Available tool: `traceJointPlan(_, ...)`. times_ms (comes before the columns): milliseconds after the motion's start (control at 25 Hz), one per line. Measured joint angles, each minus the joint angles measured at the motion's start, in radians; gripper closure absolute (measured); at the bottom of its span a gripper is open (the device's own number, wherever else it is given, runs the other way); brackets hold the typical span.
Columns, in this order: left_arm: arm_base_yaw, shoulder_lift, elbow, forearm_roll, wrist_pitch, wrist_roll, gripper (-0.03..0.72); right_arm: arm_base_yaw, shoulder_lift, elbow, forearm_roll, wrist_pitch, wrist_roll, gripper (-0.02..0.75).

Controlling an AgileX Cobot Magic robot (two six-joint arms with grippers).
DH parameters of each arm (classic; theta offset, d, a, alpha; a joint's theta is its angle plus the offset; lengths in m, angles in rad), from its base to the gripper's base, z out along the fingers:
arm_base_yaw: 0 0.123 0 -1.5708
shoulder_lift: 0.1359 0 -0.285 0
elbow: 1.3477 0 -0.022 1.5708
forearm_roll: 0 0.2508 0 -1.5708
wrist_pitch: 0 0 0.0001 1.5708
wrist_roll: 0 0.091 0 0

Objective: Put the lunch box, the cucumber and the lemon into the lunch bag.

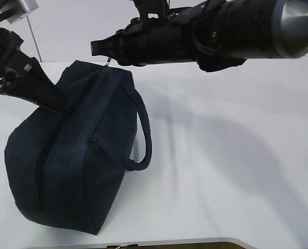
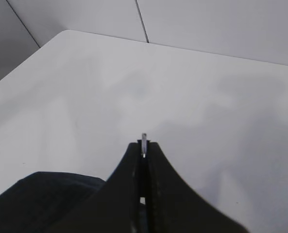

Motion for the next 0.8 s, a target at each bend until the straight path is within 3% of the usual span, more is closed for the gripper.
traceJointPlan(800,0.0,0.0,-0.005,0.059,0.023,0.008,0.686,0.0,0.067,-0.008,0.002,0.028,0.01,0.733)
